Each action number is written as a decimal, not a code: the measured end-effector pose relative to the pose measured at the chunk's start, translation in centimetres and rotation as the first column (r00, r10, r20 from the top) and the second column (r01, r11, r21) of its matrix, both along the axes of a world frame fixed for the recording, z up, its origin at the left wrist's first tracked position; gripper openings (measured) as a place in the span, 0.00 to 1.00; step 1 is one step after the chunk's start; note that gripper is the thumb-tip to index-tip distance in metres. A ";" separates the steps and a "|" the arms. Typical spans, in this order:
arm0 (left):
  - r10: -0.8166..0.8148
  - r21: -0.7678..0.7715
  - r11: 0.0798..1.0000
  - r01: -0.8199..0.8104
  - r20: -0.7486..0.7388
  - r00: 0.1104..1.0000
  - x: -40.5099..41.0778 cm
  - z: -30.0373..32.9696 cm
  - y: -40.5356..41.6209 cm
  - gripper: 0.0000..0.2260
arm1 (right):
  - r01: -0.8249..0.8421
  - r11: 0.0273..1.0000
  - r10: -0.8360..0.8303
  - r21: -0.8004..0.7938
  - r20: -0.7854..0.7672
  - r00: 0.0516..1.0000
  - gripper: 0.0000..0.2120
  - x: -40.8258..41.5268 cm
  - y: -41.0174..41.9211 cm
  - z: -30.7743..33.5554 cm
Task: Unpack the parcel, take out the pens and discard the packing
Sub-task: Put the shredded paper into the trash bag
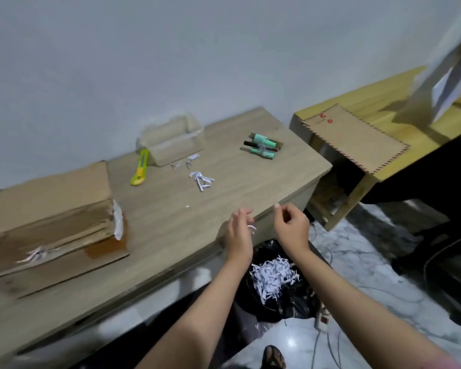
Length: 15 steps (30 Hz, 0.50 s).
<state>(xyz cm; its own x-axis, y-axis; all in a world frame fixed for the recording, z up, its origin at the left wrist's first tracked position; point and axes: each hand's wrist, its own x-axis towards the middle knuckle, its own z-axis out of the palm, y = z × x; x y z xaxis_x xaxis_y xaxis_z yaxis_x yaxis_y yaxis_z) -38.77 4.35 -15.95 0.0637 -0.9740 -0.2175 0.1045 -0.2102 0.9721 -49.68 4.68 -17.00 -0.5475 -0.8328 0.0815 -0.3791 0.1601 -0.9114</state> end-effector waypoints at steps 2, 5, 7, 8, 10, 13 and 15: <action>-0.106 0.084 0.989 0.121 -0.169 0.980 0.9 2.0 -1.3 0.21 | -0.046 0.998 0.046 -0.032 0.010 0.999 0.13 1.6 -2.3 1.8; -0.272 0.209 0.931 0.299 -0.151 0.950 1.6 3.8 -1.7 0.22 | -0.092 0.993 0.094 -0.080 0.017 0.995 0.11 2.8 -6.1 4.0; -0.208 0.207 0.956 0.209 -0.031 0.978 2.3 3.7 -2.2 0.17 | -0.146 0.984 0.147 -0.102 0.005 0.989 0.08 3.2 -8.7 5.0; -0.123 0.152 0.981 0.120 0.009 0.992 2.8 3.6 -2.7 0.13 | -0.186 0.976 0.186 -0.110 -0.008 0.983 0.06 3.4 -9.9 5.3; 0.035 0.017 0.999 -0.040 0.205 0.978 4.2 3.6 -4.3 0.09 | -0.302 0.949 0.297 -0.093 -0.055 0.953 0.05 3.9 -12.0 4.8; 0.264 -0.172 0.964 -0.201 0.640 0.722 7.3 3.0 -7.5 0.11 | -0.551 0.833 0.547 0.047 -0.217 0.808 0.28 5.4 -14.4 2.9; 0.343 -0.250 0.939 -0.236 0.713 0.612 9.4 1.6 -9.6 0.17 | -0.652 0.741 0.659 0.159 -0.356 0.662 0.44 6.6 -16.1 1.3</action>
<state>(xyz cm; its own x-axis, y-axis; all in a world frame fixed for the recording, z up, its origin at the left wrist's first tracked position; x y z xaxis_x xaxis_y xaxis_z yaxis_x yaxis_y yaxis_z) -29.42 -5.29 -14.33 0.4331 -0.8894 0.1460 -0.6203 -0.1767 0.7642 -43.04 -11.39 -15.72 0.2105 -0.9678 0.1379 -0.6914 -0.2471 -0.6789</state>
